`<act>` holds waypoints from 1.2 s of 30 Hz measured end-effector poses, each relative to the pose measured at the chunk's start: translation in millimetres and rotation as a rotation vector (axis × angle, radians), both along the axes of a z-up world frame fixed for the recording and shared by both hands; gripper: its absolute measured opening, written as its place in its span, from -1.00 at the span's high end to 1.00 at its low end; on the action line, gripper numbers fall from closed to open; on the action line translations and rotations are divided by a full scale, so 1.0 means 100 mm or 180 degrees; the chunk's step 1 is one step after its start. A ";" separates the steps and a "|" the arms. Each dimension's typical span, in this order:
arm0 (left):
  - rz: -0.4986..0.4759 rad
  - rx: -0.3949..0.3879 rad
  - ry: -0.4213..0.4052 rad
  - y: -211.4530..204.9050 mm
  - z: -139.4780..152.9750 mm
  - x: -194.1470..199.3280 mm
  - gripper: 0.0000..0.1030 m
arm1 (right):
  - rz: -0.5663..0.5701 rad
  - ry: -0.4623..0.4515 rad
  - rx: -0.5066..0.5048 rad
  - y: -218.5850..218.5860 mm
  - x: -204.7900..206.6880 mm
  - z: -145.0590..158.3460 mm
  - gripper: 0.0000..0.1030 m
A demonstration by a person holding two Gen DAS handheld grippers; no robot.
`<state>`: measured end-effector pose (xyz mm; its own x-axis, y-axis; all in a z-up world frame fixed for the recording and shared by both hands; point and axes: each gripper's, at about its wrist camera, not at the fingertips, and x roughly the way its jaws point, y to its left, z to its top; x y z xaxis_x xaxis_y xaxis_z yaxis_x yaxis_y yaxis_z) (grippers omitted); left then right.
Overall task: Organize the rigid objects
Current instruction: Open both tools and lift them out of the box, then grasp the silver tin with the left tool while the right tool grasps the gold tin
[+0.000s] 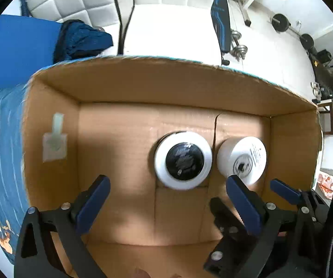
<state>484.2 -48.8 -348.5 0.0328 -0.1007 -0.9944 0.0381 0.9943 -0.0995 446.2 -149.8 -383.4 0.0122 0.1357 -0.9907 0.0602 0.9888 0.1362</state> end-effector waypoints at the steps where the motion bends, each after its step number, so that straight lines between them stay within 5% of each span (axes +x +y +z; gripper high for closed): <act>1: 0.0020 -0.0009 -0.0065 0.05 0.05 -0.06 -0.99 | -0.0006 -0.0055 -0.0057 0.01 -0.06 0.04 -1.00; 16: -0.0103 0.0113 -0.0835 0.27 0.86 -1.09 -0.99 | -0.0271 -0.0722 -0.0364 0.00 -0.85 0.96 -1.00; 25: -0.0181 0.0008 -0.1059 0.31 1.36 -1.67 -0.99 | -0.0290 -0.0999 -0.0279 0.02 -1.51 1.51 -1.00; 30: -0.0139 0.0134 -0.0941 0.61 1.29 -2.13 -0.99 | -0.0172 -0.0793 -0.0125 0.16 -1.97 1.39 -1.00; 36: 0.0067 0.0580 -0.0278 1.23 0.53 -2.88 -0.99 | 0.0182 -0.0171 0.0095 0.64 -2.57 0.61 -1.00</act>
<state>195.9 74.1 -295.2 0.1199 0.0822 -0.9894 0.0177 0.9962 0.0849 188.9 -86.2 -322.7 0.0567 0.1673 -0.9843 -0.0044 0.9859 0.1673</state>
